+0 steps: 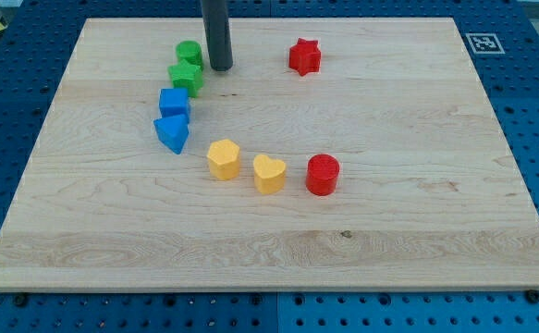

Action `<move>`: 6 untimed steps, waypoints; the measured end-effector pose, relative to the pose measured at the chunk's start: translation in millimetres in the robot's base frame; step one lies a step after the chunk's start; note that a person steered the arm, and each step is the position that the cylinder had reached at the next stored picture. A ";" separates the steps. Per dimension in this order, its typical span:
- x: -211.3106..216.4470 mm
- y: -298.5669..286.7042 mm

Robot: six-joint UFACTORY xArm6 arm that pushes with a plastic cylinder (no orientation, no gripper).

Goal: Push the red star vertically to the red circle

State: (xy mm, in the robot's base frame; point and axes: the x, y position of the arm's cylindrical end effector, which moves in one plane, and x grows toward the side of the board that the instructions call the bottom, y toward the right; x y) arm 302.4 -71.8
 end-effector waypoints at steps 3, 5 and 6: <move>9.1 28.1; 9.8 115.5; 9.8 121.8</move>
